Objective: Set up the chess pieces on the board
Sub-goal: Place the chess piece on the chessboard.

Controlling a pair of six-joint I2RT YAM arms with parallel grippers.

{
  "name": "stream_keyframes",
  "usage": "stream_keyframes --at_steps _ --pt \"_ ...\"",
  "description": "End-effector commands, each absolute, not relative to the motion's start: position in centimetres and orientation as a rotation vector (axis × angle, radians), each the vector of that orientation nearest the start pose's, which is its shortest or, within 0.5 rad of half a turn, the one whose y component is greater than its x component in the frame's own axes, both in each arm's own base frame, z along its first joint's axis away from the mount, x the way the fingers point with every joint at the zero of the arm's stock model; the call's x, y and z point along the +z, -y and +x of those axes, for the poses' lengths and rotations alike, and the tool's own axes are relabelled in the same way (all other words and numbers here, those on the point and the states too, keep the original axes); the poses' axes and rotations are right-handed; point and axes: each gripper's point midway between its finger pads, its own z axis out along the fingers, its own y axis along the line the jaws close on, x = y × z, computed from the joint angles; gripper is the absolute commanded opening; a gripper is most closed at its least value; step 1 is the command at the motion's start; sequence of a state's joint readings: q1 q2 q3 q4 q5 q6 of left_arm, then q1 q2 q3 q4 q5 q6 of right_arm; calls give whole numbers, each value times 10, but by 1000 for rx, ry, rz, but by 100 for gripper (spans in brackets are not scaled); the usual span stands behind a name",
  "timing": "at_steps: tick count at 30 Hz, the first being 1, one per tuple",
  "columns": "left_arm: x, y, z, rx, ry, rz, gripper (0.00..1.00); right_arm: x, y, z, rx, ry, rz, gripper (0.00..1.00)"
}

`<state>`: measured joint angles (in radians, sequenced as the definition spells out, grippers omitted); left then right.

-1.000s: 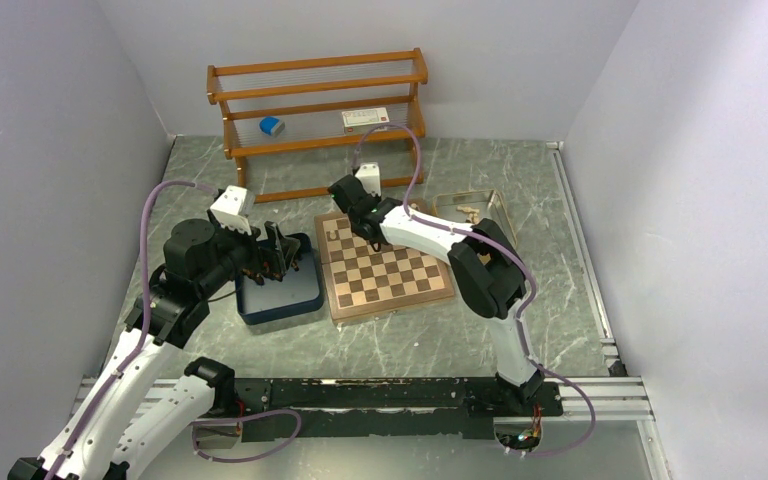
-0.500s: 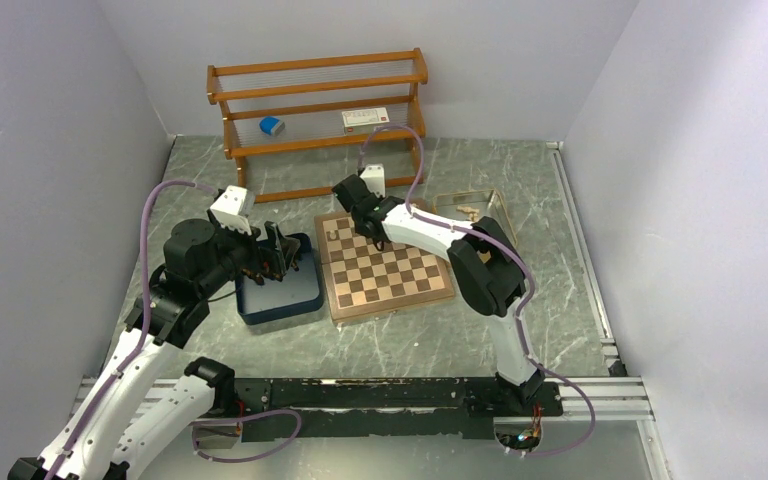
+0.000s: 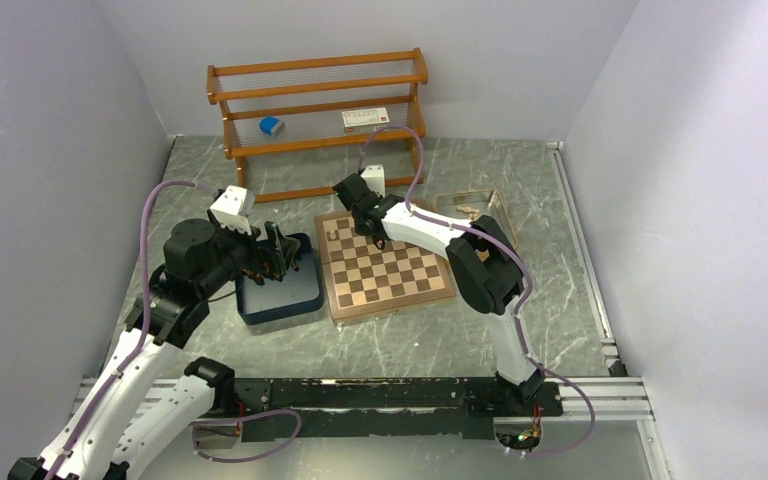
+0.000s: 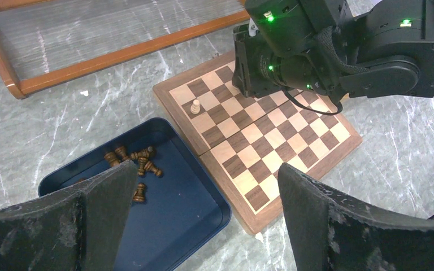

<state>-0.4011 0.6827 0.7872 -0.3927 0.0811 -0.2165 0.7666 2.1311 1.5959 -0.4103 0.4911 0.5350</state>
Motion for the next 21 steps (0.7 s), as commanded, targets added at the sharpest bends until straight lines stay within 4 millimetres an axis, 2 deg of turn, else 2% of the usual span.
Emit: stream_keyframes --at_steps 1,12,21 --pt "261 129 249 -489 -1856 231 99 43 -310 413 -15 -2394 -92 24" --pt "263 129 248 -490 -1852 229 99 40 -306 414 -41 -2407 -82 27" --pt "264 128 248 -489 -1848 226 99 60 -307 417 -13 -2385 -78 33"
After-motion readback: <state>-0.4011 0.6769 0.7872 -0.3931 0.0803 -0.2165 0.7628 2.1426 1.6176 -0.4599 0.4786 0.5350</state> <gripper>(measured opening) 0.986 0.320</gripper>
